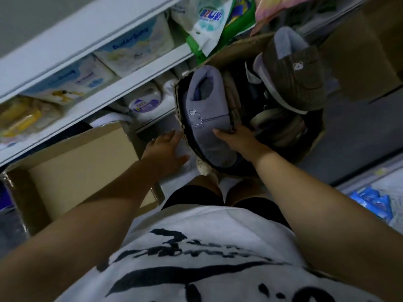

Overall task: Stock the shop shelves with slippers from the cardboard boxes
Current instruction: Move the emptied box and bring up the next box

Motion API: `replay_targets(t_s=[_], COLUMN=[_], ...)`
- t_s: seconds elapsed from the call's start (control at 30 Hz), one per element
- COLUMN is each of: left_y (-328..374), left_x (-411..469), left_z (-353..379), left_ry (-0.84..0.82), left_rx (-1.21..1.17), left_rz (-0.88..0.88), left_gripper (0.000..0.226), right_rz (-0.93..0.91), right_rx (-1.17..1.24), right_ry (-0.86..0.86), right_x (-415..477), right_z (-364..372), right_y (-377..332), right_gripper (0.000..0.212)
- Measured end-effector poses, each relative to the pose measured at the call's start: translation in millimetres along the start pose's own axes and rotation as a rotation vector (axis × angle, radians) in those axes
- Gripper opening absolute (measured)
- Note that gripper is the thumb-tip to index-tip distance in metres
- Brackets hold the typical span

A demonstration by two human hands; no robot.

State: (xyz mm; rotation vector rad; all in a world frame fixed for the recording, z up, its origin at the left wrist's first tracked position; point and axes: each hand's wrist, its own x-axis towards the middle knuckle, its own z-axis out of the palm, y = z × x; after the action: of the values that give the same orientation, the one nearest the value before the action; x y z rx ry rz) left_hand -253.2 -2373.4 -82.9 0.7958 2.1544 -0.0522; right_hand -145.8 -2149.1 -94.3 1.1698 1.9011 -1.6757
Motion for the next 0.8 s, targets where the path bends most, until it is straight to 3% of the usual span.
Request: replay_targets(t_s=[0.1,0.17,0.23,0.33,0.4,0.5,0.6,0.7,0.8], left_y=[1,4,14,42,64,91,118,143,160], left_x=[3,5,5,4,6,9,10,13,17], left_z=[4,11,15,13,6,9,21,32,37], left_ry=[-0.068,-0.083,-0.006,0.207,0.231,0.232,0.295,0.370,0.443], left_rx=[-0.055,-0.154,-0.416,-0.739,-1.123,-1.584,-1.696,-1.700,-1.696], left_rz=[-0.037,-0.081,-0.150,-0.246,-0.330,-0.433,-0.565,-0.605,-0.665], left_gripper=[0.090,0.090,0.090,0.052,0.031,0.024,0.022,0.012,0.013], right_rz=[0.066,0.102,0.095,0.097,0.123,0.113,0.134,0.218,0.398], right_rx=[0.060,0.143,0.154,0.163,0.191,0.119,0.093,0.127,0.450], right_ry=[-0.034,-0.075,-0.076,-0.164,-0.260,-0.383,-0.277,-0.038,0.021], right_x=[11,13,15,13,11,9,18,39,51], right_z=[5,1,-7,-23,-34,-51,-80,-122,-167], right_y=[3,1,-1,3,9,6,2,12,25], right_gripper=[0.029,0.029,0.031,0.018,0.023,0.036,0.036,0.059,0.042])
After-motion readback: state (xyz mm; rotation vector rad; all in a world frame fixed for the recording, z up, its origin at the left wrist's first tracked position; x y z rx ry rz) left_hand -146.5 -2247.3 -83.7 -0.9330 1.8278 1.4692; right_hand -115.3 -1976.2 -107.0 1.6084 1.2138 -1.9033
